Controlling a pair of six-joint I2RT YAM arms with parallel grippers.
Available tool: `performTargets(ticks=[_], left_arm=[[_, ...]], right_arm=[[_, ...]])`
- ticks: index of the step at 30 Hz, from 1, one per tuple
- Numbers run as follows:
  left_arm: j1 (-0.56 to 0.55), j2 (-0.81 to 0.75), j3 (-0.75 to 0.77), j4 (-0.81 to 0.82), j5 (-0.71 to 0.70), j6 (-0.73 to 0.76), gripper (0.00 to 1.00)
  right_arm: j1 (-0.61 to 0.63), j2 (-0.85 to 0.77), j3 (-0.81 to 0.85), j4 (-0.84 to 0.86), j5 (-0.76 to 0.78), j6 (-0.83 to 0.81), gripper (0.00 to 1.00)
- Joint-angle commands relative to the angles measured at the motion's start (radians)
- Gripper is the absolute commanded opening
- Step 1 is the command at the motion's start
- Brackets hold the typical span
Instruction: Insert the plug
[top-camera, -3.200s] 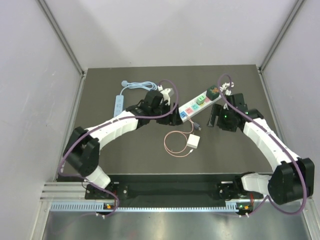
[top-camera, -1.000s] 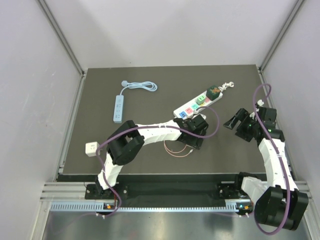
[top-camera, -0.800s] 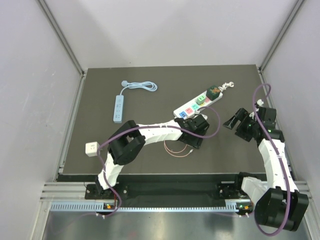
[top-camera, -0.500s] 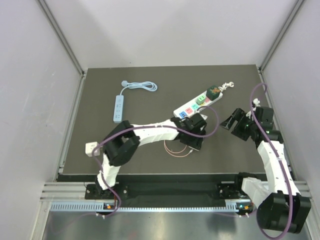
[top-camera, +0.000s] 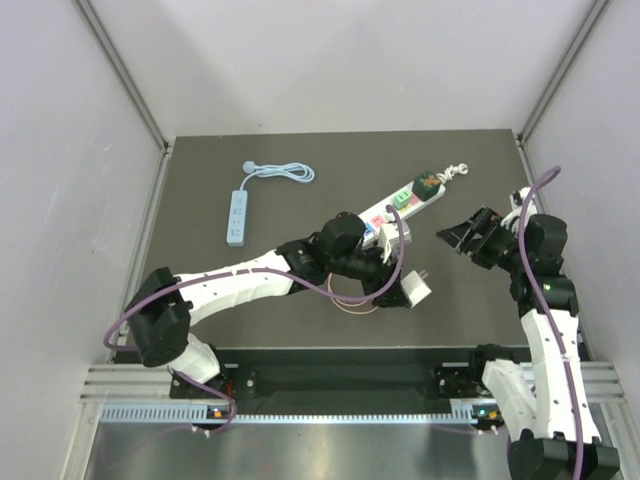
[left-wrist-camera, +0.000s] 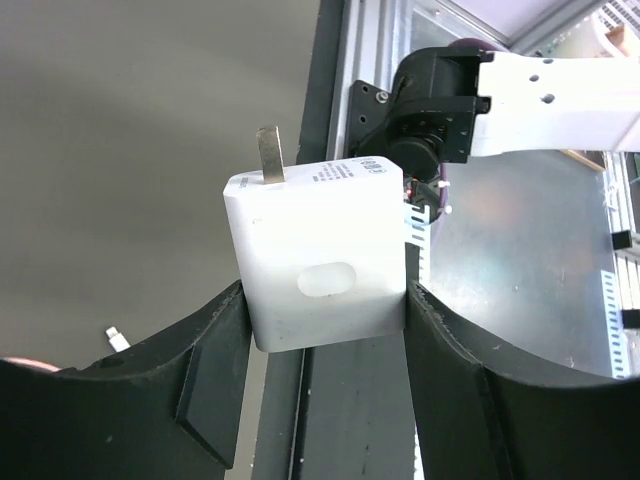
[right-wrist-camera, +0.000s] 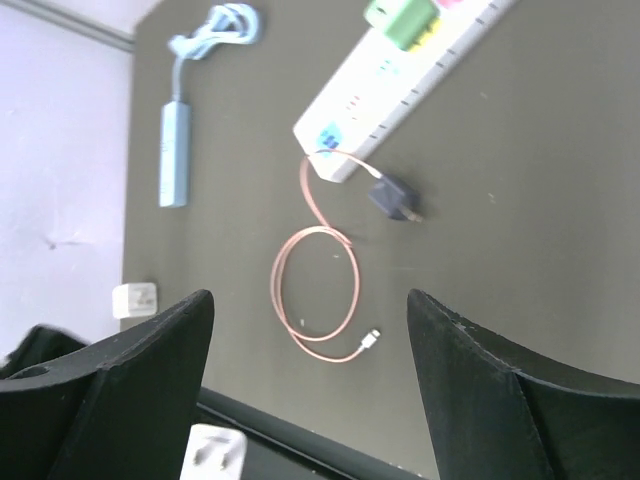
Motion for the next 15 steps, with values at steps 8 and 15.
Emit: performTargets(ticks=[8, 15], left_arm=[[0.005, -0.042, 0.009, 0.054, -0.068, 0.130, 0.00], [0.109, 0.013, 0.148, -0.035, -0.313, -0.312, 0.00]], right_arm=[[0.009, -0.071, 0.117, 0.034, -0.068, 0.041, 0.78], [0.011, -0.084, 0.100, 0.003, -0.005, -0.009, 0.77]])
